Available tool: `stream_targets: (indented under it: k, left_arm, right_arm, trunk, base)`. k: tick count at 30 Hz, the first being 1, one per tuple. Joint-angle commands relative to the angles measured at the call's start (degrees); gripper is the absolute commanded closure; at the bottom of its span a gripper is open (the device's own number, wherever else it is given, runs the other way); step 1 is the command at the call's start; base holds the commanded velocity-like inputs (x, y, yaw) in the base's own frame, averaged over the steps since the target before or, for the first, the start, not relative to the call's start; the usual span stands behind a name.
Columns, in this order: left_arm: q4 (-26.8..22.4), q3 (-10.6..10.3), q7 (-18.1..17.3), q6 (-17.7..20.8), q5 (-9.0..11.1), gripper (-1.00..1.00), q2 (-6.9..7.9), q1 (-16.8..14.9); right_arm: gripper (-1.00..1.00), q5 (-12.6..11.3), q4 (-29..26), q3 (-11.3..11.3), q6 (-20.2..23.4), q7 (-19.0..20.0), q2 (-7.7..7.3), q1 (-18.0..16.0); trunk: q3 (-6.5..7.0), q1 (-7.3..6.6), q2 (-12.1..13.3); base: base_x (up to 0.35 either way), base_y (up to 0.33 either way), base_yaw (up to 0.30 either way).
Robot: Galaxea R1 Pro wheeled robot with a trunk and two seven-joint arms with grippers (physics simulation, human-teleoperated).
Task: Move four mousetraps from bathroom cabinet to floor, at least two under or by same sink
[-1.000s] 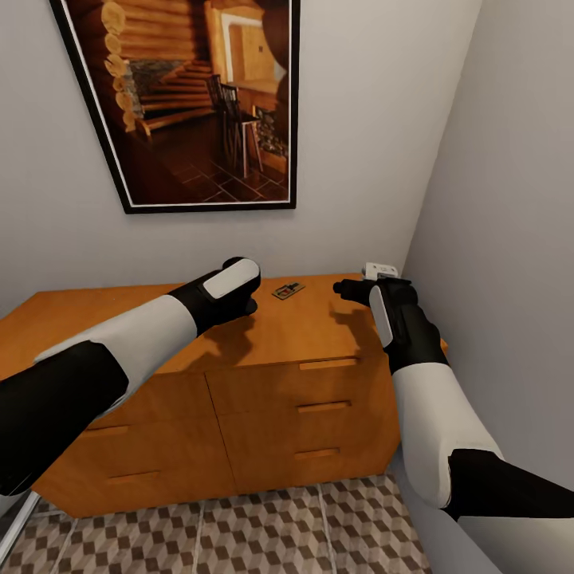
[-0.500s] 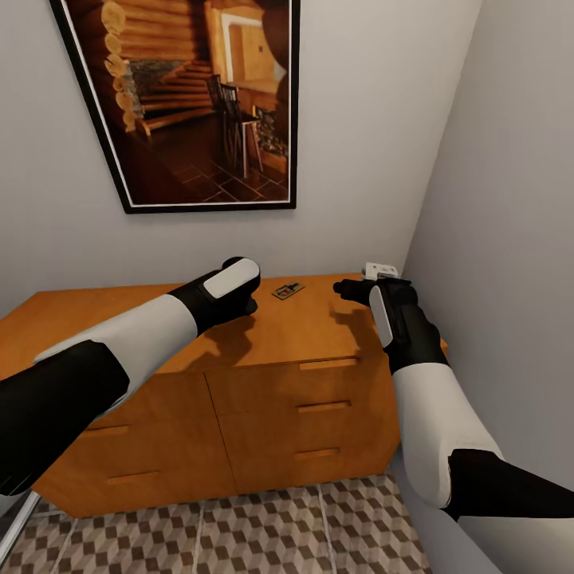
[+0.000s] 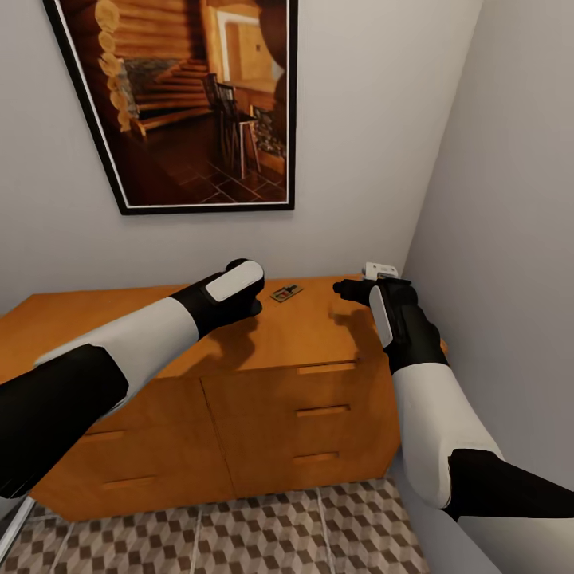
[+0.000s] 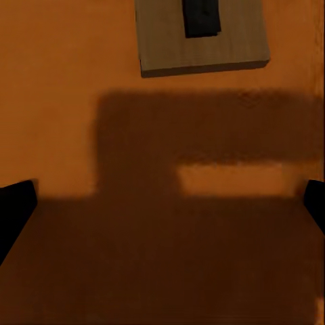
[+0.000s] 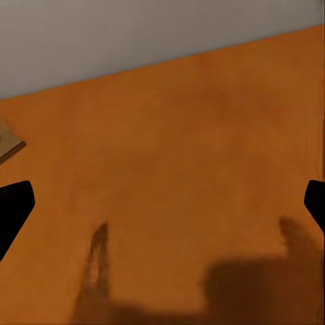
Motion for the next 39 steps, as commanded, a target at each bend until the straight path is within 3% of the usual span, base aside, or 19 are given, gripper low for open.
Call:
stream_targets:
  k: [1, 11, 23, 39]
  left_arm:
    - [-0.10, -0.21, -0.07, 0.28, 0.58, -1.00, 0.01, 2.29]
    - [-0.58, -0.18, -0.29, 0.18, 0.72, -1.00, -0.10, 2.29]
    - [-4.19, -0.06, 0.12, 0.09, 0.75, -1.00, 0.14, 2.29]
    - [-4.61, -0.17, 0.76, 0.08, 0.59, -1.00, 0.42, 2.29]
  right_arm:
    - [-1.00, 0.13, -0.06, -0.12, 0.26, -0.03, 0.05, -0.04]
    - [-1.00, 0.12, -0.05, -0.12, 0.26, -0.06, 0.05, -0.04]
    - [-1.00, 0.13, -0.03, -0.12, 0.26, -0.09, 0.05, -0.04]
    - [-1.00, 0.19, 0.61, -0.09, 0.26, -0.10, 0.05, -0.04]
  trunk:
    - [-0.08, 0.03, -0.02]
    - [-0.08, 0.03, -0.02]
    - [-0.08, 0.03, -0.02]
    - [-0.08, 0.03, -0.02]
  base:
    - [0.204, -0.134, 0.000]
    - [0.149, -0.095, 0.000]
    - [0.014, -0.008, 0.000]
    - [0.000, 0.000, 0.000]
